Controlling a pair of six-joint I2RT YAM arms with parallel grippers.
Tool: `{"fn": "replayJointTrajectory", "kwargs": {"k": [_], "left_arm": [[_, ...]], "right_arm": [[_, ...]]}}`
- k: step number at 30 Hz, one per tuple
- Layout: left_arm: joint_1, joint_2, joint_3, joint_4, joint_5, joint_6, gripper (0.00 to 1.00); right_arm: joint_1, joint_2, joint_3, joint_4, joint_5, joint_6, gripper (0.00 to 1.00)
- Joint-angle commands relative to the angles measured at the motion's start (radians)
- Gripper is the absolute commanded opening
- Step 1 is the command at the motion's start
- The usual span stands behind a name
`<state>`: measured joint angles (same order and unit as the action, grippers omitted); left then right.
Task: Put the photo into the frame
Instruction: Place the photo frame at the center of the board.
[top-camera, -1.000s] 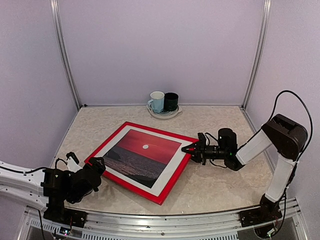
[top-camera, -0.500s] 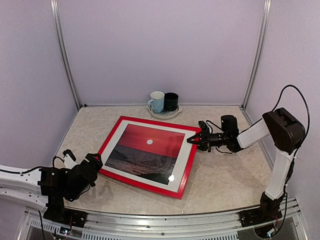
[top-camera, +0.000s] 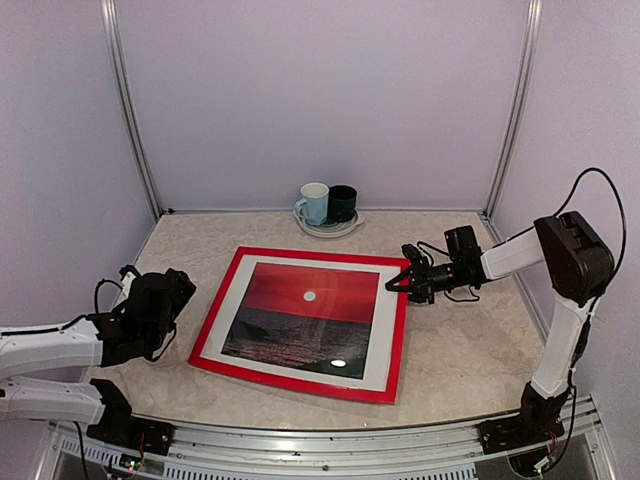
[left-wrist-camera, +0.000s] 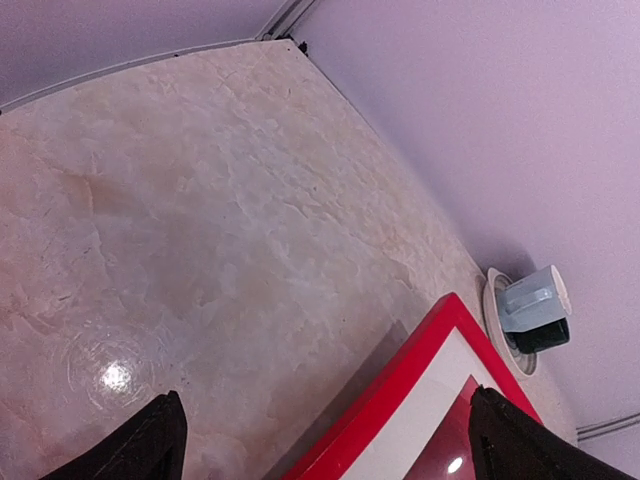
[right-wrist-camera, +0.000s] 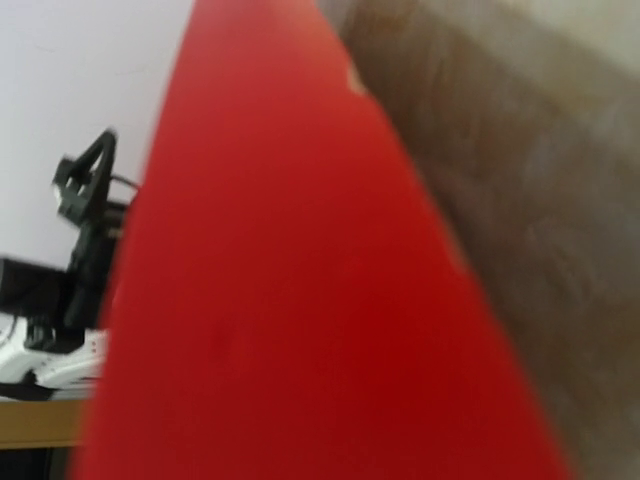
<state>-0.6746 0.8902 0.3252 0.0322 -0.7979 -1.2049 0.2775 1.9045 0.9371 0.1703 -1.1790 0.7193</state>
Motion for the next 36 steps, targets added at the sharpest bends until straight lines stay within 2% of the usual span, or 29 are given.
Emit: {"fn": "replayJointTrajectory", "kwargs": {"k": [1, 5, 9, 13, 17, 22, 28, 32, 36], "left_arm": [[0.061, 0.177, 0.08, 0.178, 0.147, 0.17, 0.98], [0.117, 0.33, 0.116, 0.262, 0.287, 0.239, 0.99], [0.188, 0.4, 0.114, 0.366, 0.475, 0.292, 0.99], [0.247, 0.476, 0.149, 0.396, 0.624, 0.352, 0.99], [0.268, 0.576, 0.186, 0.43, 0.761, 0.374, 0.99], [0.267, 0.664, 0.17, 0.514, 0.884, 0.332, 0.99], [0.254, 0.682, 0.151, 0.548, 0.908, 0.306, 0.99], [0.25, 0.665, 0.144, 0.546, 0.907, 0.3, 0.99], [0.242, 0.65, 0.144, 0.536, 0.903, 0.297, 0.99]], "right_arm": [[0.002, 0.002, 0.031, -0.126, 0.101, -0.185, 0.1], [-0.001, 0.007, 0.052, -0.178, 0.137, -0.223, 0.1], [-0.01, 0.006, 0.069, -0.206, 0.151, -0.238, 0.12], [-0.015, 0.017, 0.1, -0.247, 0.177, -0.265, 0.13], [-0.017, 0.036, 0.124, -0.266, 0.193, -0.28, 0.14], [-0.017, 0.051, 0.155, -0.305, 0.227, -0.301, 0.15], [-0.019, 0.078, 0.182, -0.327, 0.268, -0.31, 0.21], [-0.036, 0.106, 0.186, -0.307, 0.285, -0.28, 0.32], [-0.058, 0.135, 0.185, -0.264, 0.277, -0.232, 0.38]]}}
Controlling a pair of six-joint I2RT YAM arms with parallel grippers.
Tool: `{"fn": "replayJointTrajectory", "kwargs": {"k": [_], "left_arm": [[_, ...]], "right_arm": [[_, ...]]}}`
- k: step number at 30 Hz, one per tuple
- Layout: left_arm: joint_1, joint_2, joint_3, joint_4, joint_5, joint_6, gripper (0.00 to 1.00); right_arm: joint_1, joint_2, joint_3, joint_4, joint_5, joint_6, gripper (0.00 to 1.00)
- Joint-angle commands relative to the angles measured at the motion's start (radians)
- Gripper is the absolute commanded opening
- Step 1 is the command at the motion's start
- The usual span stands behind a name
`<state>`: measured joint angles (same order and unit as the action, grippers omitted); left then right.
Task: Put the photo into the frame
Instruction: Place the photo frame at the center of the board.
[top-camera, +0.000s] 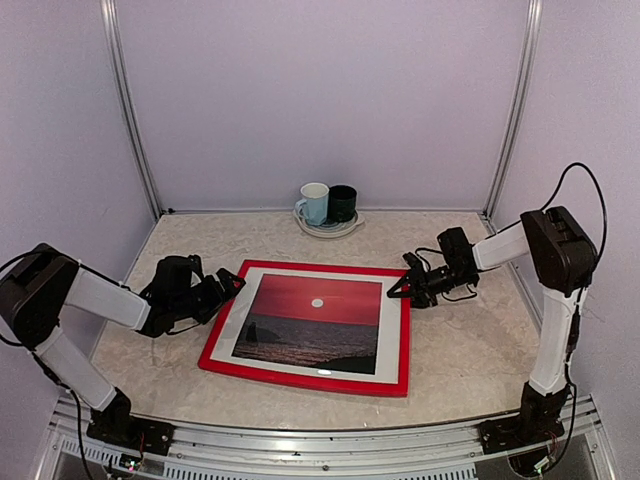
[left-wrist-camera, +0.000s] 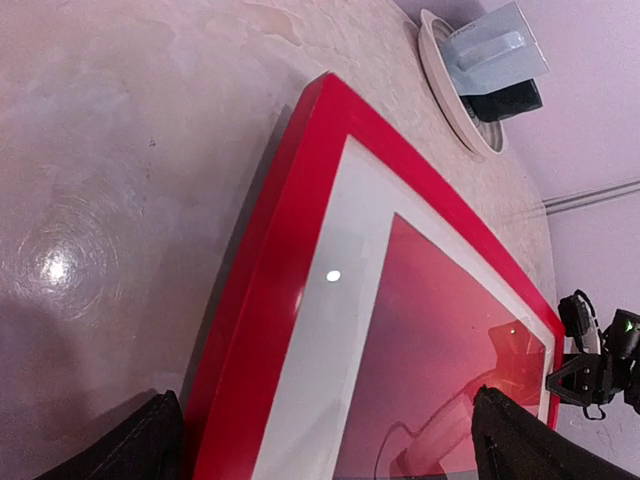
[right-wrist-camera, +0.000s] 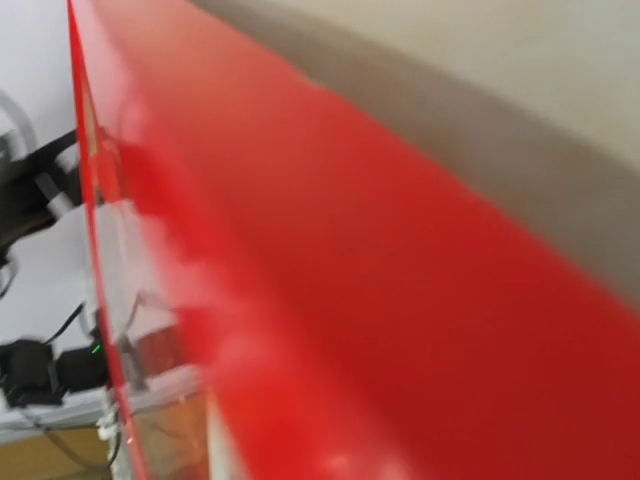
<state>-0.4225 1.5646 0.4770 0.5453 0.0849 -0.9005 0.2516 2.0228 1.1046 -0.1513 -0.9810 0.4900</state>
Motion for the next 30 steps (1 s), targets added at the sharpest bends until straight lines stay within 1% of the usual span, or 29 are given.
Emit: {"fn": "replayJointTrajectory", "kwargs": {"k": [1, 8, 12, 14, 15, 23, 30], "left_arm": [[-0.012, -0.026, -0.006, 0.021, 0.021, -0.007, 0.99], [-0.042, -0.017, -0.003, 0.016, 0.002, -0.013, 0.99], [-0.051, -0.001, -0.006, 0.012, -0.017, -0.02, 0.99], [-0.052, 0.004, -0.01, 0.013, -0.022, -0.025, 0.99], [-0.052, 0.006, -0.013, 0.014, -0.023, -0.027, 0.99], [-0.057, 0.014, -0.012, 0.032, -0.009, -0.031, 0.99], [-0.071, 0.021, -0.02, 0.053, -0.007, -0.038, 0.99]], "right_arm": [[-0.033, 0.025, 0.024, 0.064, 0.076, 0.004, 0.39], [-0.037, 0.064, 0.077, 0.05, 0.085, 0.021, 0.45], [-0.042, 0.076, 0.106, 0.024, 0.13, 0.028, 0.51], [-0.046, 0.075, 0.116, 0.018, 0.159, 0.034, 0.56], [-0.049, 0.076, 0.125, 0.01, 0.173, 0.036, 0.58], [-0.049, 0.103, 0.237, -0.073, 0.232, 0.026, 0.6], [-0.049, 0.122, 0.277, -0.082, 0.228, 0.031, 0.6]]}}
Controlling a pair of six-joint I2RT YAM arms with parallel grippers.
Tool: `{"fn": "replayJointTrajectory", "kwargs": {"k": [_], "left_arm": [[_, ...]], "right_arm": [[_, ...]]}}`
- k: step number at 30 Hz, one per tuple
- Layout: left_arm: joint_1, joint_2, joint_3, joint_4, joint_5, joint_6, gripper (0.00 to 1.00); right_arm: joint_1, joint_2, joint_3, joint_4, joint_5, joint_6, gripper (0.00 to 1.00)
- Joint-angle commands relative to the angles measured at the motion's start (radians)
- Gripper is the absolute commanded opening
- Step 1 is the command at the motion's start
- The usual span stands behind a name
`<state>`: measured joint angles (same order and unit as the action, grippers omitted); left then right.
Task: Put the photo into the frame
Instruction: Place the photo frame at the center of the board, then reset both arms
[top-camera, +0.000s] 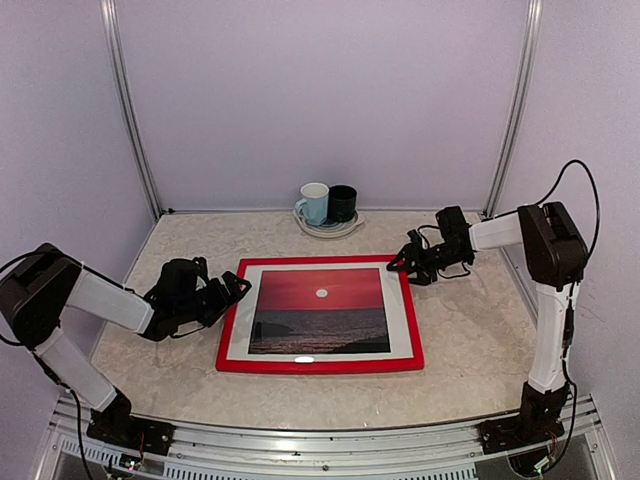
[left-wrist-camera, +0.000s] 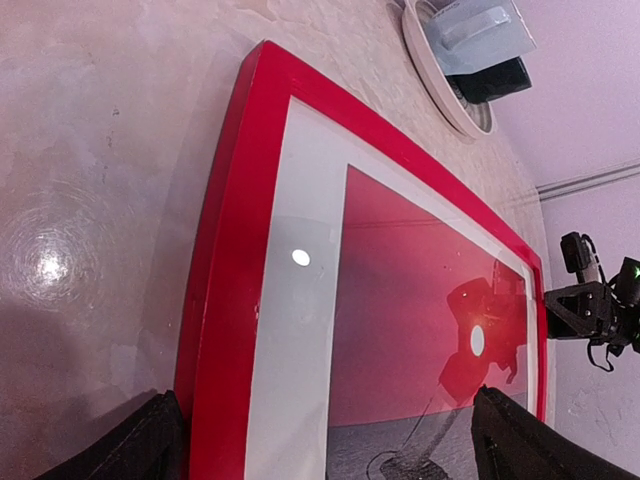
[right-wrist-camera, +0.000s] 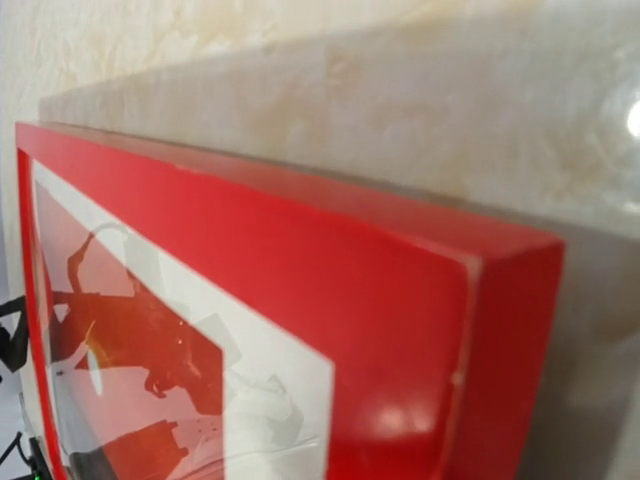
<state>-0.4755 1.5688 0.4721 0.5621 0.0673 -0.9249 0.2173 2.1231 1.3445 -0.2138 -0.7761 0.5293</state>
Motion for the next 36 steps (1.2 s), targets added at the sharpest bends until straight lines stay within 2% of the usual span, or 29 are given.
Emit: {"fn": "replayJointTrajectory", "kwargs": {"k": [1, 6, 16, 18, 19, 20, 21, 29, 36], "left_arm": [[-0.017, 0.019, -0.016, 0.036, 0.011, -0.013, 0.99], [-0.012, 0.001, -0.012, 0.021, -0.001, -0.001, 0.99], [0.009, -0.127, 0.017, -0.101, -0.051, 0.053, 0.99], [0.01, -0.179, 0.019, -0.148, -0.064, 0.076, 0.99], [0.01, -0.204, 0.023, -0.178, -0.091, 0.094, 0.99], [0.011, -0.248, 0.029, -0.208, -0.099, 0.113, 0.99], [0.012, -0.274, 0.038, -0.246, -0.108, 0.138, 0.99], [0.014, -0.509, 0.159, -0.532, -0.212, 0.326, 0.99], [0.015, -0.661, 0.172, -0.612, -0.346, 0.489, 0.99]], "right_arm": [[-0.015, 0.02, 0.043, -0.036, 0.044, -0.018, 0.61], [-0.016, -0.062, 0.0, -0.065, 0.21, -0.047, 0.65], [-0.02, -0.211, -0.065, -0.094, 0.416, -0.104, 0.69], [-0.02, -0.279, -0.112, -0.075, 0.45, -0.116, 0.7], [-0.02, -0.316, -0.137, -0.07, 0.465, -0.121, 0.8], [-0.02, -0.353, -0.162, -0.065, 0.479, -0.126, 0.95], [-0.02, -0.396, -0.19, -0.055, 0.488, -0.134, 0.99], [0.003, -0.751, -0.404, 0.039, 0.52, -0.264, 0.99], [0.005, -1.133, -0.7, 0.277, 0.558, -0.519, 0.99]]}}
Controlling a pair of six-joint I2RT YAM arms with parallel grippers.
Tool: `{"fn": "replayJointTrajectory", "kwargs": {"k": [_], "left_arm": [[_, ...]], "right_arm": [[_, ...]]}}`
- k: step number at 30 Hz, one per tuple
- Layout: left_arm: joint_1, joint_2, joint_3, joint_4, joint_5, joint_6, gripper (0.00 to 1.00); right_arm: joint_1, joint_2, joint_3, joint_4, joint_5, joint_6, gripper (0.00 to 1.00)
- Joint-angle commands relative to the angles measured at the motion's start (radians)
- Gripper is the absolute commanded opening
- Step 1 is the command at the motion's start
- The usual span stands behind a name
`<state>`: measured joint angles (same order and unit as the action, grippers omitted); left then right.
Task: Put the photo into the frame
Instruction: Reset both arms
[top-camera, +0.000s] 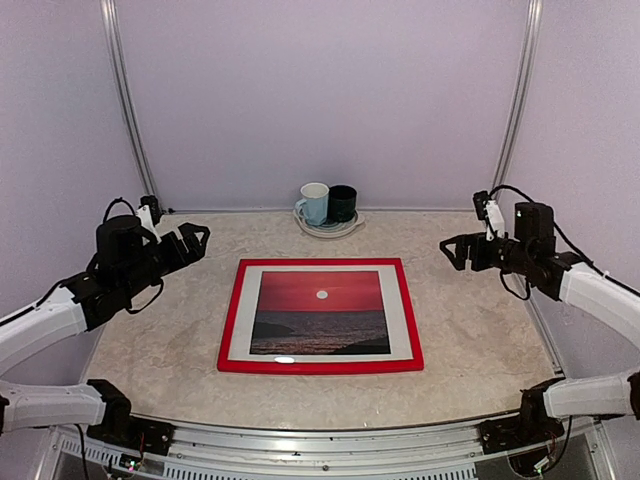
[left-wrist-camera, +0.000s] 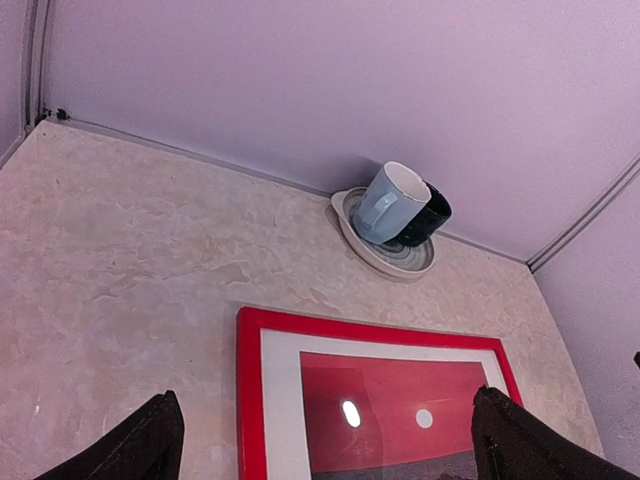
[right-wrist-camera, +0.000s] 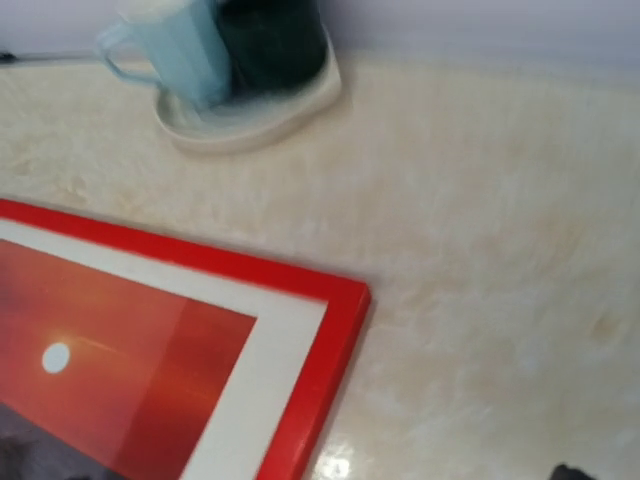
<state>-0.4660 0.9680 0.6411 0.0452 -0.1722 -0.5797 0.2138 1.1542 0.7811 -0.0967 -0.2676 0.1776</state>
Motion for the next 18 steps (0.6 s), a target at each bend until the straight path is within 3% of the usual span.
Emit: {"fn": "replayJointTrajectory", "kwargs": {"k": [1, 6, 13, 18], "left_arm": [[0.007, -0.079, -0.002, -0.099, -0.122, 0.174, 0.99], [0.007, -0.169, -0.101, -0.026, -0.127, 0.304, 0.99], [0.059, -0.35, -0.23, 0.023, -0.097, 0.424, 0.99], [0.16, -0.451, -0.261, -0.011, -0.013, 0.427, 0.99]], "right_arm": [[0.008, -0.215, -0.176, 0.186, 0.077, -0.168, 0.99], [0.007, -0.367, -0.294, 0.221, 0.229, -0.142, 0.99], [-0.008, -0.395, -0.307, 0.177, 0.234, -0.125, 0.99], [-0.073, -0.419, -0.329, 0.165, 0.198, -0.104, 0.99]]}}
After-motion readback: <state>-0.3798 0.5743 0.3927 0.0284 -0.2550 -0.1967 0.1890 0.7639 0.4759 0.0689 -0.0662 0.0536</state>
